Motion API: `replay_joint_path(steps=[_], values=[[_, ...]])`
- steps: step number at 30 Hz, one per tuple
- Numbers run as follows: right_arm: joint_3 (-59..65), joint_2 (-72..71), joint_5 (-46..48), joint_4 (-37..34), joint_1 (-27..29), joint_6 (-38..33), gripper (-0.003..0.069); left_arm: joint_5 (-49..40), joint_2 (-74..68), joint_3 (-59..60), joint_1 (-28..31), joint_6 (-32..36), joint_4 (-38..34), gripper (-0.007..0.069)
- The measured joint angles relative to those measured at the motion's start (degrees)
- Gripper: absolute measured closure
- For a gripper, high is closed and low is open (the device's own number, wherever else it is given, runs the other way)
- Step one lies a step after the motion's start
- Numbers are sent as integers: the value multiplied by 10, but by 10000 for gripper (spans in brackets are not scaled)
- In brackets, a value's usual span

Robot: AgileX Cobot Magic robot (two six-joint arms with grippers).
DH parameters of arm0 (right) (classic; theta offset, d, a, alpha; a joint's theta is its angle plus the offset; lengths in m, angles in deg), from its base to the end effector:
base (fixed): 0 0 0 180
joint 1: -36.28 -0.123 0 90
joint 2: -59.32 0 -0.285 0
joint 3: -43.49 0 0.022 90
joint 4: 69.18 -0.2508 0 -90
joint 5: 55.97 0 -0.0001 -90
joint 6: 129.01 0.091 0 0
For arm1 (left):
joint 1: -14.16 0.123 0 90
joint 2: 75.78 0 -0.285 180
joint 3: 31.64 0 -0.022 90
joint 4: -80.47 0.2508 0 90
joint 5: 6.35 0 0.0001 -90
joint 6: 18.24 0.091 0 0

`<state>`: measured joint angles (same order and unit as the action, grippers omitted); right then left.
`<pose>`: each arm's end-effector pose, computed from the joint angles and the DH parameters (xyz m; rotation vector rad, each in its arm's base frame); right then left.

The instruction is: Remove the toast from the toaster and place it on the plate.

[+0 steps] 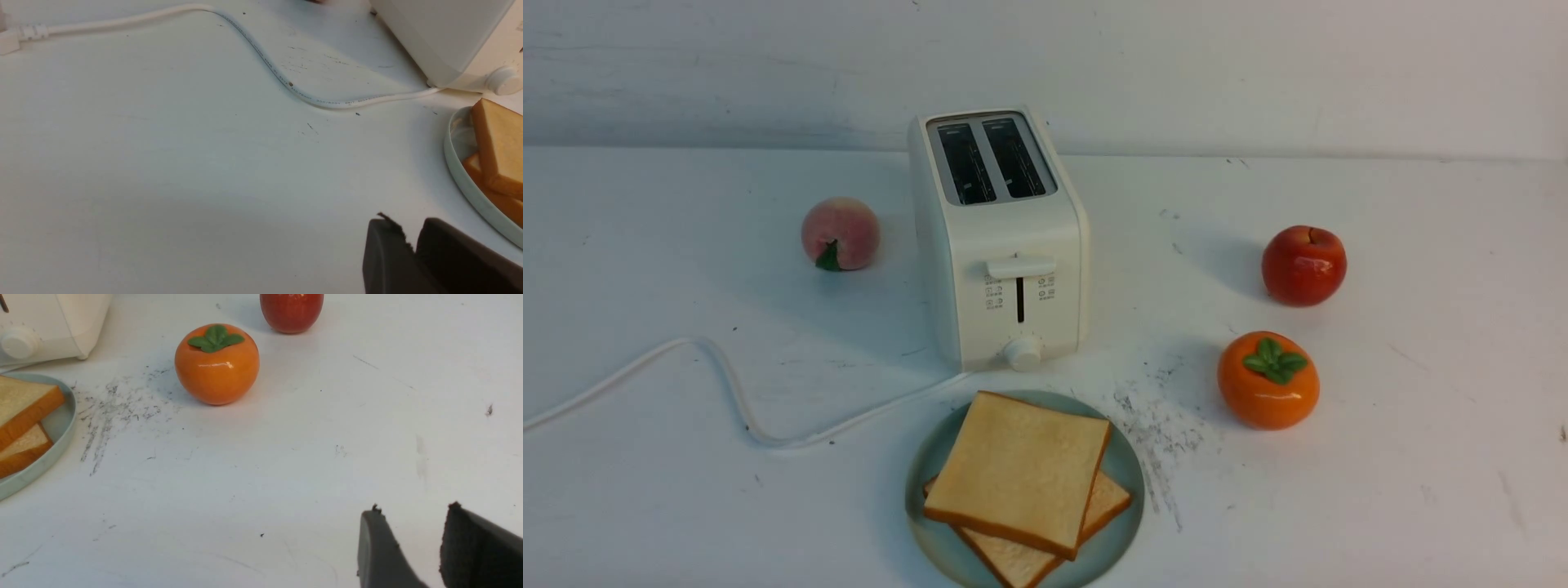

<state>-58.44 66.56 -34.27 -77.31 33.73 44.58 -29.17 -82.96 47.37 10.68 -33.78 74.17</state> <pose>0.0521 0.0071 0.1750 -0.0590 1.8639 0.0935 0.0517 -0.0070 0.1677 -0.2685 1.8952 -0.3339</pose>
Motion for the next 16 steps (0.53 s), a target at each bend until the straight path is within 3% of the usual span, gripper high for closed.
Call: replay_joint_path(steps=[16], values=[[0, 0, 0, 0, 0, 0, 419, 0, 0, 0, 0, 0, 0, 503]])
